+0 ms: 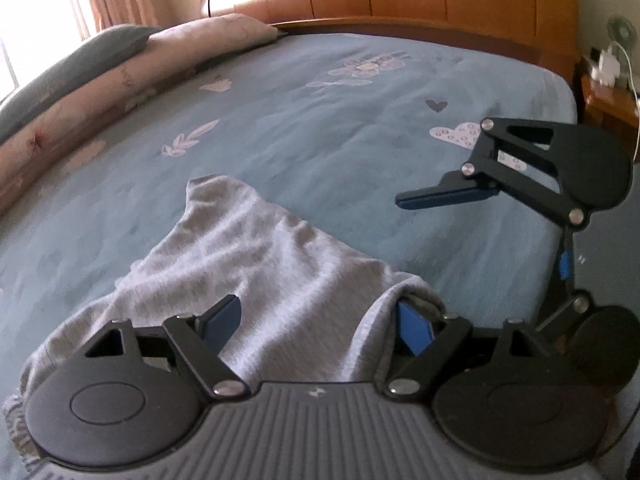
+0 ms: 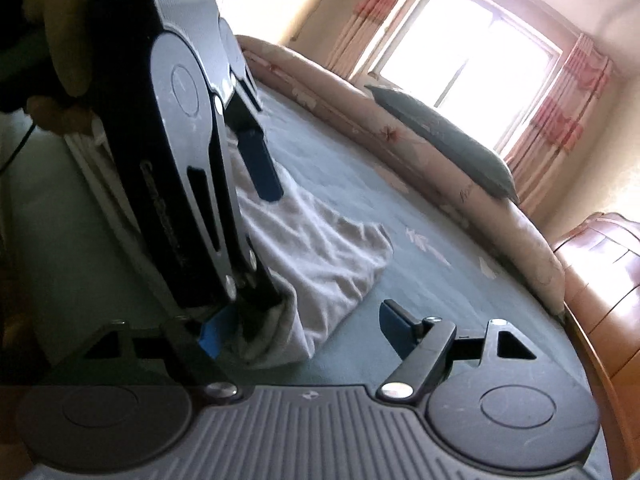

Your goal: Fold clothes

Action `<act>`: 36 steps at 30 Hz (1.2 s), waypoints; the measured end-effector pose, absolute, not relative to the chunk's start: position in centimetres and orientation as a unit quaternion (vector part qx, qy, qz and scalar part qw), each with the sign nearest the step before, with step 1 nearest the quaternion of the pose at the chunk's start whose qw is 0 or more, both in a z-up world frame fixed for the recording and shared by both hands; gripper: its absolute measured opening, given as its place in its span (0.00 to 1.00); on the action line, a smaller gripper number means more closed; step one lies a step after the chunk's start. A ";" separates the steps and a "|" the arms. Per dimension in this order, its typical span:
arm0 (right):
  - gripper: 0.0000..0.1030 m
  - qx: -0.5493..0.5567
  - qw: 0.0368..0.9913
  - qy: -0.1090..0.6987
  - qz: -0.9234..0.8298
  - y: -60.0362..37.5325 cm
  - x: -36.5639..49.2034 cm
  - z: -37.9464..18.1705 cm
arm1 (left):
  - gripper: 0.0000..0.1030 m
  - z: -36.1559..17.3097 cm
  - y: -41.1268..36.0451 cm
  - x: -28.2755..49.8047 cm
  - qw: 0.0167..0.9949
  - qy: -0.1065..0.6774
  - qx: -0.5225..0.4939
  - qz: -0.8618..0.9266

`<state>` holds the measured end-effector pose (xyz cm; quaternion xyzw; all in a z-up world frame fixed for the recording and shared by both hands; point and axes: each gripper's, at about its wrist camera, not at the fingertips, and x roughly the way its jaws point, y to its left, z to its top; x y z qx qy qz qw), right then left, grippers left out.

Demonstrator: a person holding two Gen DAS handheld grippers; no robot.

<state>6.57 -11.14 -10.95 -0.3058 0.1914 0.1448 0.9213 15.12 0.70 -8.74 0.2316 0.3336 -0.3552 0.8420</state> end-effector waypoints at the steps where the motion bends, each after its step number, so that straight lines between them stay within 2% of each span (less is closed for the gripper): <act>1: 0.79 -0.319 0.918 0.191 0.138 -10.8 6.7 -11.1 | 0.82 -8.7 0.9 15.2 0.843 0.335 0.226 -0.354; 6: 0.80 -0.329 0.918 0.179 0.131 -10.7 6.3 -10.6 | 0.82 -8.8 1.3 15.8 0.842 0.347 0.208 -0.358; 13: 0.80 -0.337 0.897 0.245 0.151 -11.2 7.0 -11.7 | 0.82 -8.8 1.4 16.1 0.834 0.368 0.188 -0.366; 17: 0.81 -0.351 0.893 0.239 0.147 -10.9 6.8 -12.1 | 0.82 -6.7 2.3 15.4 0.839 0.350 0.152 -0.389; 21: 0.81 -0.347 0.902 0.222 0.130 -9.6 7.5 -11.9 | 0.90 -4.2 4.0 14.9 0.854 0.323 0.133 -0.385; 24: 0.81 -0.397 0.887 0.214 0.102 -8.6 7.8 -12.9 | 0.91 -3.7 5.2 15.0 0.866 0.317 0.134 -0.363; 27: 0.81 -0.409 0.885 0.210 0.070 -9.8 7.1 -13.1 | 0.91 -4.5 6.3 15.3 0.870 0.329 0.136 -0.340; 31: 0.81 -0.333 0.908 0.243 0.078 -11.6 7.0 -11.6 | 0.91 -7.0 6.7 16.2 0.872 0.354 0.165 -0.294; 36: 0.81 -0.340 0.901 0.246 0.109 -11.8 5.9 -10.3 | 0.91 -9.6 7.4 16.3 0.867 0.376 0.196 -0.262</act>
